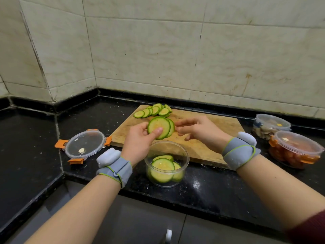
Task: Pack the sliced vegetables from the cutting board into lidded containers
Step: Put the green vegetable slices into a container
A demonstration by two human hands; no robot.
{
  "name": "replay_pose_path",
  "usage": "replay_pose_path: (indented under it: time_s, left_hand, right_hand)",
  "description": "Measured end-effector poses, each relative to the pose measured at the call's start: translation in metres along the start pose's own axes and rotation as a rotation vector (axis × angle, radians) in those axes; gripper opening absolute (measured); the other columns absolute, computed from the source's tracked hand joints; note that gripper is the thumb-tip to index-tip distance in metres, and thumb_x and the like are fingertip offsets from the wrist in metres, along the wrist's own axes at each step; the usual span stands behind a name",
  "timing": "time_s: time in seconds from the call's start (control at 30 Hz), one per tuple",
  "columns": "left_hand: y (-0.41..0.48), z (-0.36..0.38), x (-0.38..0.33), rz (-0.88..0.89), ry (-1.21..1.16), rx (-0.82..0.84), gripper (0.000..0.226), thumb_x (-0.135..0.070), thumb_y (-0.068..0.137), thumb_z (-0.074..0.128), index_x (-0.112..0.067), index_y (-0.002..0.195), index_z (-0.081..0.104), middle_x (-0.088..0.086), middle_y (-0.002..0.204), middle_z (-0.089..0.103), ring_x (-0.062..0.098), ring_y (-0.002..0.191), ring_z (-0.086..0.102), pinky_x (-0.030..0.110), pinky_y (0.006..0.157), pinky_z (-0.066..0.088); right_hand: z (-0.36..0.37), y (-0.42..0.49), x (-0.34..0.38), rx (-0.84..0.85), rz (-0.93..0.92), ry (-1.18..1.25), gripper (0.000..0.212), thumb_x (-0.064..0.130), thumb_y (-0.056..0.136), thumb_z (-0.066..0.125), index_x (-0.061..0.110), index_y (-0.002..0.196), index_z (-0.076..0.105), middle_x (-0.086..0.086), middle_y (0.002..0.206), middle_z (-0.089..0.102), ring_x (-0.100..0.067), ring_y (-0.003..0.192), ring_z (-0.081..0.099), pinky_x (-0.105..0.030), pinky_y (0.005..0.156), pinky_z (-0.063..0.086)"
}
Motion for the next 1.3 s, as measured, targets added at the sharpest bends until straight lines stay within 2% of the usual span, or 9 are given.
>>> replay_pose_path:
  time_s: [0.23,0.33,0.5,0.73,0.9,0.97,1.07,1.13,1.3]
  left_hand:
    - [-0.006,-0.002,0.003,-0.016,0.096,0.076,0.020,-0.031,0.089,0.062,-0.016,0.093,0.074,-0.002,0.086,0.075,0.013,0.086,0.068,0.031,0.085,0.052]
    - [-0.008,-0.005,0.003,0.084,0.284,0.005,0.019,-0.029,0.088,0.064,-0.013,0.087,0.074,0.010,0.076,0.067,0.019,0.074,0.057,0.036,0.075,0.046]
    - [-0.009,0.000,0.002,0.189,0.606,0.095,0.031,-0.026,0.081,0.070,-0.033,0.111,0.069,-0.007,0.091,0.064,0.019,0.101,0.047,0.033,0.090,0.039]
    - [-0.007,-0.001,0.001,0.130,0.645,0.302,0.019,-0.033,0.083,0.067,-0.030,0.101,0.073,-0.017,0.093,0.056,0.011,0.109,0.033,0.024,0.097,0.028]
    - [-0.006,-0.004,0.001,0.122,0.700,0.297,0.016,-0.038,0.076,0.074,-0.030,0.090,0.076,-0.015,0.111,0.050,0.012,0.117,0.029,0.038,0.108,0.028]
    - [-0.004,-0.004,0.003,0.103,0.717,0.286,0.015,-0.039,0.075,0.075,-0.030,0.086,0.077,-0.016,0.121,0.046,0.013,0.125,0.025,0.041,0.111,0.025]
    - [0.000,-0.001,0.007,0.013,0.649,0.357,0.017,-0.037,0.076,0.075,-0.024,0.085,0.078,-0.005,0.126,0.058,0.009,0.126,0.040,0.033,0.106,0.034]
    - [0.002,0.001,0.010,-0.072,0.548,0.416,0.018,-0.034,0.076,0.076,-0.017,0.081,0.079,0.004,0.107,0.071,0.012,0.111,0.060,0.033,0.096,0.047]
    - [0.012,0.002,0.011,-0.140,0.569,0.493,0.021,-0.041,0.072,0.078,-0.022,0.080,0.079,-0.001,0.091,0.075,0.013,0.092,0.066,0.035,0.087,0.054]
  right_hand:
    - [0.001,-0.002,-0.003,0.012,0.014,-0.035,0.013,-0.003,0.079,0.068,0.008,0.083,0.064,-0.007,0.067,0.062,-0.010,0.054,0.053,-0.021,0.048,0.039]
    - [-0.003,-0.007,0.002,0.017,0.033,-0.240,0.013,-0.001,0.075,0.068,0.007,0.085,0.065,-0.006,0.064,0.064,-0.011,0.052,0.051,-0.020,0.045,0.039]
    - [0.015,-0.020,0.009,0.122,-0.080,-0.790,0.018,0.015,0.070,0.075,0.016,0.087,0.068,-0.003,0.082,0.070,-0.018,0.074,0.064,-0.029,0.068,0.054]
    - [0.019,-0.022,0.008,0.264,-0.029,-0.691,0.013,0.019,0.073,0.078,0.013,0.085,0.076,-0.003,0.082,0.075,-0.007,0.069,0.061,-0.028,0.074,0.054]
    - [0.025,-0.024,0.000,0.225,-0.034,-0.741,0.015,0.024,0.068,0.083,0.017,0.080,0.076,0.007,0.069,0.065,-0.003,0.063,0.054,-0.013,0.057,0.044]
    - [0.027,-0.022,-0.001,0.211,-0.059,-0.794,0.018,0.029,0.068,0.083,0.020,0.082,0.077,0.010,0.071,0.060,-0.006,0.069,0.054,-0.017,0.059,0.041]
    - [0.028,-0.020,0.001,0.189,-0.077,-0.895,0.027,0.038,0.067,0.082,0.023,0.089,0.078,0.011,0.072,0.053,-0.009,0.075,0.054,-0.023,0.067,0.043]
    - [0.028,-0.019,0.000,0.218,-0.049,-0.903,0.029,0.039,0.069,0.081,0.023,0.092,0.078,0.012,0.073,0.055,-0.008,0.076,0.054,-0.022,0.067,0.043]
    - [0.025,-0.012,-0.009,0.275,0.027,-0.802,0.027,0.035,0.067,0.083,0.021,0.089,0.079,0.010,0.074,0.069,-0.006,0.076,0.061,-0.025,0.076,0.052]
Point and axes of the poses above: each hand's wrist, its own y-axis towards the middle knuckle, its own z-axis out of the palm, x = y × z, the point moved 2 cm from there along y, towards the middle knuckle
